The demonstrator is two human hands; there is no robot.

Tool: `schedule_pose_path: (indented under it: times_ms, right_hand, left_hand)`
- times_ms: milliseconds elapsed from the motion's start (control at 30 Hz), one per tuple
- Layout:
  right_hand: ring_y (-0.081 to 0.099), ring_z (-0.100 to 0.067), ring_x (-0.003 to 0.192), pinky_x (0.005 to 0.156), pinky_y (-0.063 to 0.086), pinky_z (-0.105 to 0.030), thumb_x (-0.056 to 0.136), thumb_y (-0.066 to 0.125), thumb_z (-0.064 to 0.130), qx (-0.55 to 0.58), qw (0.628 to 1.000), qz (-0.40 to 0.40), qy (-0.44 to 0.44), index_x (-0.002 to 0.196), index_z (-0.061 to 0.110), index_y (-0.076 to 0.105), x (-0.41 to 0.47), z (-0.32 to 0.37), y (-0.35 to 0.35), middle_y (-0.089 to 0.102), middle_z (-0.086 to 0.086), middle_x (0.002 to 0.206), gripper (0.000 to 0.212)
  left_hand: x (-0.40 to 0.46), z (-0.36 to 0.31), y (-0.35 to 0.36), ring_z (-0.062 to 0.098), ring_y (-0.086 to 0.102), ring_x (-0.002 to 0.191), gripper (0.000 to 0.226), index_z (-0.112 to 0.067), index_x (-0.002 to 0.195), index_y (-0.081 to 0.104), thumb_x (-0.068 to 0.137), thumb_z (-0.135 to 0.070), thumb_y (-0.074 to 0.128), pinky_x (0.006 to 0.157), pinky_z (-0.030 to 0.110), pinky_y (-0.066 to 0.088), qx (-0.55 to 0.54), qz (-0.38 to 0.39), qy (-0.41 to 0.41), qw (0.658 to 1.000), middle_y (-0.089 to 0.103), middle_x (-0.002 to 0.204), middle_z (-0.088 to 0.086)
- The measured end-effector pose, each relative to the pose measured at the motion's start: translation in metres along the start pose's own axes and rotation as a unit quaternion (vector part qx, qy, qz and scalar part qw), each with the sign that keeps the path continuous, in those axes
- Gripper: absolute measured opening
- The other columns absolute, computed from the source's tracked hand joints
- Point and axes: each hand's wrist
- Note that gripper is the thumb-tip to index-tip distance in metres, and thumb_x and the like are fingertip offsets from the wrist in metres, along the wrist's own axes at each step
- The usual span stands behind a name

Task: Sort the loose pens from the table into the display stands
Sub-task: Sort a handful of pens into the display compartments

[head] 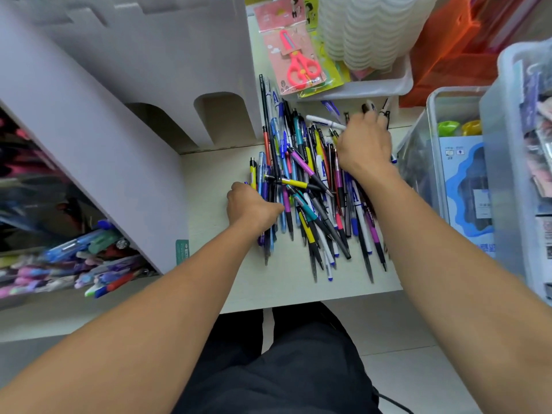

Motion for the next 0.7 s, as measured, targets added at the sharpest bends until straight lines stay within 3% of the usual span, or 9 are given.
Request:
schedule_pose_path:
  times_ms: [100, 200, 333, 433, 567, 633, 700]
  right_hand:
    - [0.038, -0.040, 0.132, 0.109, 0.037, -0.049, 0.099, 0.055, 0.025, 0.044, 0.998, 0.018, 0.030, 0.137, -0.003, 0.044, -0.022, -0.013, 0.001, 0.041, -0.024, 0.143, 0.049]
    - [0.038, -0.034, 0.132, 0.109, 0.035, -0.042, 0.100, 0.056, 0.031, 0.133, 0.990, -0.033, 0.021, 0.137, 0.003, 0.048, -0.046, -0.018, -0.001, 0.043, -0.017, 0.141, 0.047]
    - [0.047, -0.020, 0.119, 0.096, 0.036, -0.022, 0.097, 0.059, 0.024, 0.260, 0.955, -0.140, 0.023, 0.119, 0.011, 0.063, -0.088, -0.012, -0.008, 0.051, -0.004, 0.121, 0.026]
    - [0.051, -0.016, 0.112, 0.090, 0.030, -0.012, 0.095, 0.060, 0.017, 0.322, 0.934, -0.148, 0.033, 0.109, 0.012, 0.067, -0.122, -0.005, -0.004, 0.053, 0.003, 0.111, 0.017]
    - [0.053, -0.020, 0.109, 0.089, 0.036, -0.019, 0.093, 0.063, 0.022, 0.334, 0.936, -0.113, 0.010, 0.109, 0.015, 0.066, -0.142, 0.008, 0.006, 0.059, 0.000, 0.110, 0.017]
    - [0.048, -0.022, 0.114, 0.093, 0.043, -0.029, 0.088, 0.072, 0.035, 0.268, 0.961, -0.055, -0.039, 0.120, 0.015, 0.061, -0.139, 0.021, 0.014, 0.055, -0.003, 0.119, 0.039]
    - [0.043, -0.028, 0.120, 0.097, 0.045, -0.040, 0.081, 0.077, 0.050, 0.138, 0.988, -0.003, -0.072, 0.131, 0.017, 0.051, -0.131, 0.036, 0.022, 0.048, -0.008, 0.130, 0.066]
  left_hand:
    - [-0.002, -0.007, 0.004, 0.030, 0.057, 0.117, 0.087, -0.005, 0.133, 0.041, 0.069, -0.033, 0.092, 0.081, 0.034, 0.050, 0.007, -0.019, -0.006, 1.000, 0.050, 0.132, 0.013]
    - [-0.002, -0.015, 0.009, 0.031, 0.056, 0.119, 0.087, -0.005, 0.135, 0.040, 0.070, -0.028, 0.093, 0.086, 0.033, 0.050, 0.011, -0.037, -0.011, 0.999, 0.048, 0.135, 0.013]
    - [0.007, -0.017, 0.007, 0.031, 0.060, 0.112, 0.068, -0.003, 0.127, 0.047, 0.077, -0.026, 0.087, 0.081, 0.033, 0.050, 0.035, -0.064, 0.015, 0.997, 0.057, 0.127, 0.013]
    - [0.014, -0.014, -0.001, 0.029, 0.062, 0.096, 0.045, -0.005, 0.117, 0.056, 0.081, -0.018, 0.080, 0.072, 0.032, 0.047, 0.061, -0.071, 0.030, 0.995, 0.062, 0.115, 0.011]
    - [0.021, -0.010, -0.013, 0.023, 0.055, 0.084, 0.030, -0.010, 0.101, 0.055, 0.082, -0.018, 0.076, 0.060, 0.028, 0.043, 0.093, -0.030, 0.039, 0.994, 0.057, 0.102, 0.008]
    - [0.022, -0.007, -0.018, 0.022, 0.056, 0.083, 0.031, -0.011, 0.102, 0.053, 0.082, -0.021, 0.075, 0.053, 0.026, 0.040, 0.094, -0.007, 0.040, 0.995, 0.055, 0.097, 0.006]
    - [0.018, -0.002, -0.024, 0.023, 0.058, 0.084, 0.031, -0.011, 0.101, 0.052, 0.082, -0.022, 0.073, 0.057, 0.026, 0.045, 0.075, 0.013, 0.032, 0.997, 0.056, 0.093, 0.005]
Point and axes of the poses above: each hand's wrist, its own x-axis towards the middle knuckle, its own y-axis out of the palm, z = x × y
